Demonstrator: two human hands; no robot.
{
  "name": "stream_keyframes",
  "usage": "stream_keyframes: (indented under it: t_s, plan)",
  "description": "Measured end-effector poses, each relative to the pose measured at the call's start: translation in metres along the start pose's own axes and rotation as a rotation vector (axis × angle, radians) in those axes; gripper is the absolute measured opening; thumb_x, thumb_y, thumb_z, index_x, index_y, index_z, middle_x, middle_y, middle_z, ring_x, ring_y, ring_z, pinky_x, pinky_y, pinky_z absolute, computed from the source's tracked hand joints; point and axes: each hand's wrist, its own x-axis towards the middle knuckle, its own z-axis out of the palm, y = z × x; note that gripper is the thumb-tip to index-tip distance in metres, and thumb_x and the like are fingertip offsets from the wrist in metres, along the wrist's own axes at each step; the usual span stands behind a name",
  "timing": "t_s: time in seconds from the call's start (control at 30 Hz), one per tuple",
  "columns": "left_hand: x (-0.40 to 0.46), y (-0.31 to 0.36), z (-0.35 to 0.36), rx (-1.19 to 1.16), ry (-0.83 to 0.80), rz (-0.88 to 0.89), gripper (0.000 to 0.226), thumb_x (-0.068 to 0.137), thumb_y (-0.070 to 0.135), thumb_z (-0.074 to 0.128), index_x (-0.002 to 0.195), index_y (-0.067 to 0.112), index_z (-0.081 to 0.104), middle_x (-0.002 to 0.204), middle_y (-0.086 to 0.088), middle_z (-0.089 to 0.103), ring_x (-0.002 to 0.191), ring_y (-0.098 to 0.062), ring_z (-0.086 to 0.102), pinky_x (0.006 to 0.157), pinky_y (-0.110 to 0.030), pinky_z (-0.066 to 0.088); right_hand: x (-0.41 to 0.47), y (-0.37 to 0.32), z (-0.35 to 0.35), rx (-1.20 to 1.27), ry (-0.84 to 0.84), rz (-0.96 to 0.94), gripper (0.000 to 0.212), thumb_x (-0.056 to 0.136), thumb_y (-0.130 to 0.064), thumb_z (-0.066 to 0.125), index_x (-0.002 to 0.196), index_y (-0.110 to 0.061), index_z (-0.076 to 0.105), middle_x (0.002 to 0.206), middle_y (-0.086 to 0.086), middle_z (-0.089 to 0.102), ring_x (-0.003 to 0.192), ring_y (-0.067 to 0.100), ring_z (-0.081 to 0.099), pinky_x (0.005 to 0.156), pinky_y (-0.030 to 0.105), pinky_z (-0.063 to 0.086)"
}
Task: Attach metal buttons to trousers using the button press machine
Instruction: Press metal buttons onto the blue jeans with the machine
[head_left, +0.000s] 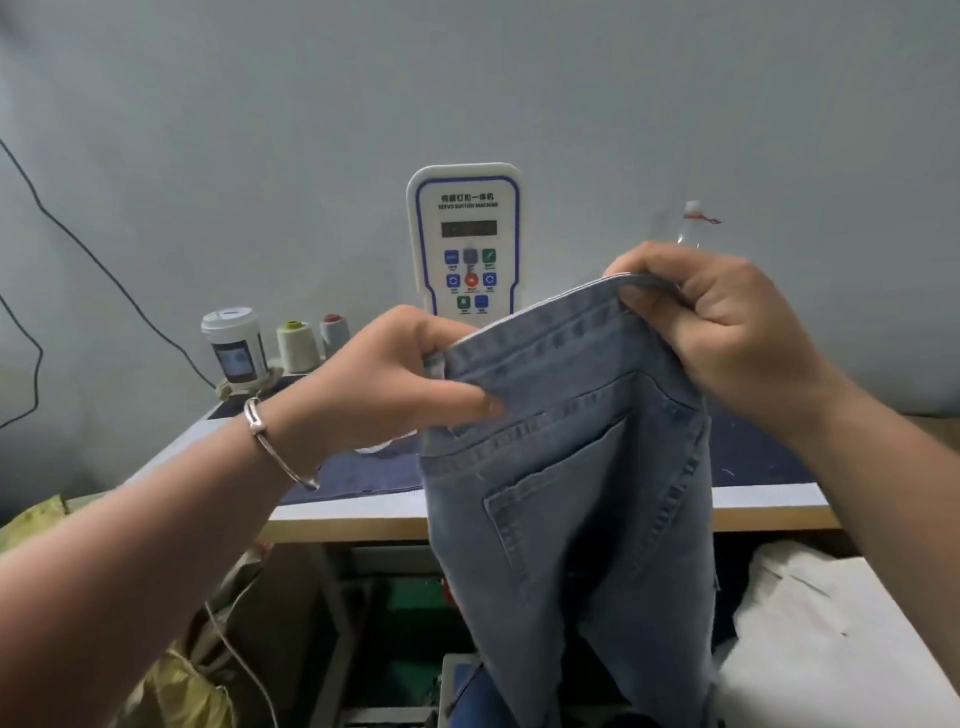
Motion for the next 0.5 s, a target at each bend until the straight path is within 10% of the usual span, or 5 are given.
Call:
stream_keyframes:
  t_s: [0.2, 0.5]
  plan:
    - [0.005, -0.004, -0.021, 0.584, -0.159, -0.258, 0.044, 0.079, 0.059, 0.066, 0.108, 0.027, 0.073, 0.113, 0.01, 0.069, 0.103, -0.011, 0.063, 0.089, -0.038, 0.054, -0.007, 0.016, -0.014, -0.695, -0.154, 0.085, 0.054, 0.097, -0.052, 0.043, 0.062, -0.011, 0.047, 0.049, 0.002, 0.041, 0.068, 0.033, 0.048, 0.082, 0.029, 0.03]
    - [-0.018, -0.013, -0.016, -0.215, 0.057, -0.109, 0.032, 0.07, 0.039, 0.085, 0.089, 0.013, 0.081, 0.112, 0.003, 0.074, 0.098, -0.014, 0.072, 0.075, -0.024, 0.058, -0.014, 0.03, -0.014, 0.258, -0.47, 0.504, 0.045, 0.071, -0.058, 0.074, 0.069, -0.013, 0.069, 0.062, 0.001, 0.061, 0.057, 0.01, 0.052, 0.056, 0.021, 0.042]
